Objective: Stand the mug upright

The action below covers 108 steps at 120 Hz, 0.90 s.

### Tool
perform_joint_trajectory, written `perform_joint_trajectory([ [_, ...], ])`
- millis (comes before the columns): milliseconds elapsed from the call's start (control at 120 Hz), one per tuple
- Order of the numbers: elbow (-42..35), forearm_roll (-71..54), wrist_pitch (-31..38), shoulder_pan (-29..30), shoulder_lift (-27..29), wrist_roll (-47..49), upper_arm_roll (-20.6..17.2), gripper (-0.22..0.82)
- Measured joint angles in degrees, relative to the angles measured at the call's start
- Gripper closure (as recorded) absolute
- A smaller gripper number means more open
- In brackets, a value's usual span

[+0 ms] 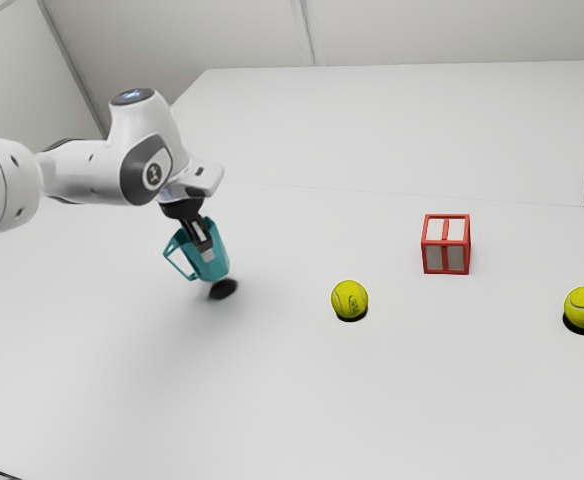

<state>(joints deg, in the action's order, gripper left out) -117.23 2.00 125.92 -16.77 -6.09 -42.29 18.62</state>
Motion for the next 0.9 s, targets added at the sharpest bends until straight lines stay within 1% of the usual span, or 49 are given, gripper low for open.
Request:
perform_joint_trajectory([
  [142, -5.4, -3.7, 1.3, -0.7, 4.3, 2.7, 0.0, 0.78],
  [283, -8.8, -6.5, 2.8, -0.6, 5.7, 5.3, -0.4, 0.78],
  [425, -11.5, -8.5, 5.0, -0.2, 5.7, 7.8, -0.9, 0.78],
  [567, -12.4, -9.4, 7.0, -0.3, 4.8, 9.9, -1.0, 0.78],
  [800, -13.0, -9.7, 9.3, -2.4, 3.7, 12.7, -1.0, 0.78],
  [900, -13.3, -9.4, 9.6, -3.1, 3.7, 13.5, -1.1, 0.72],
])
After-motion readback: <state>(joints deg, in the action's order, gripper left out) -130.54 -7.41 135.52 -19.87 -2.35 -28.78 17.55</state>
